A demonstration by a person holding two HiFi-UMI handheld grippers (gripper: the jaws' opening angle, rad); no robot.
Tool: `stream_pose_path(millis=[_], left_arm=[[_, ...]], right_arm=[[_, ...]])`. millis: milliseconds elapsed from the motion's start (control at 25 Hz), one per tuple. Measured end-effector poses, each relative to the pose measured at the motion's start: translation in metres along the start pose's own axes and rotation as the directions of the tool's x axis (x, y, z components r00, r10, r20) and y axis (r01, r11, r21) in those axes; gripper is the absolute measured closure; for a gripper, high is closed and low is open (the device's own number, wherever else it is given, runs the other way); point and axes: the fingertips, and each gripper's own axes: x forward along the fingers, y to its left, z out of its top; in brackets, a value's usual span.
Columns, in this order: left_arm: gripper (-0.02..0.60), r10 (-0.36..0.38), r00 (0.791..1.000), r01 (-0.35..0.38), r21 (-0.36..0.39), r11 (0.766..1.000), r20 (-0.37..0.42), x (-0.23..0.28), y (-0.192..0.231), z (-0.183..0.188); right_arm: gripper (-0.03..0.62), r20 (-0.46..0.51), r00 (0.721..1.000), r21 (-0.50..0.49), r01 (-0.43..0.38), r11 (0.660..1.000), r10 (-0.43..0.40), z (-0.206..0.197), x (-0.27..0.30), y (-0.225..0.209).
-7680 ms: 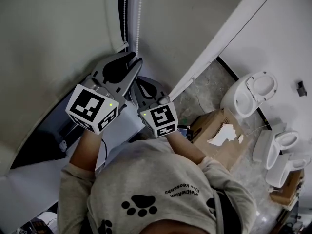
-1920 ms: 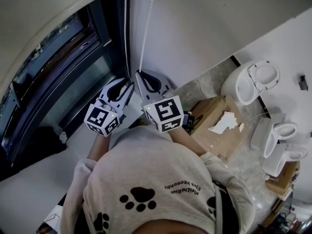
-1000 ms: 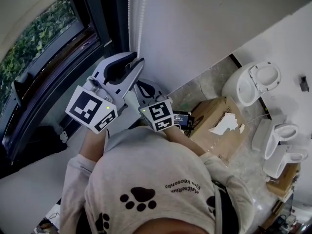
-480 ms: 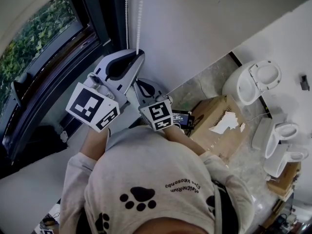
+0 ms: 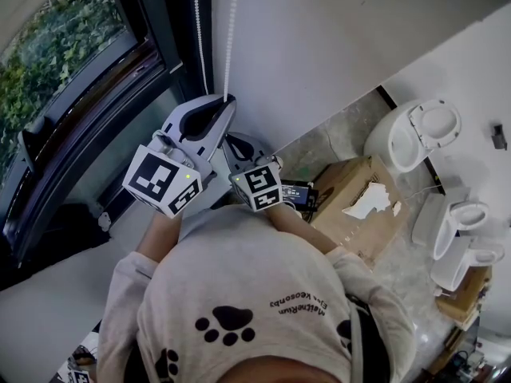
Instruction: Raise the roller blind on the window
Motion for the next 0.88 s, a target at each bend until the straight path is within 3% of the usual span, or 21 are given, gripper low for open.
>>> stream_pose_path(millis=[880], left_arm=[[0.561,0.025,0.997,-0.03,-0.09,0.995,-0.066,-0.008,0.005,-0.068]], right_arm=[[0.585,-0.192,0.981,0.084,-0.015,0.996,0.031,-0.067,0.006,-0.001]])
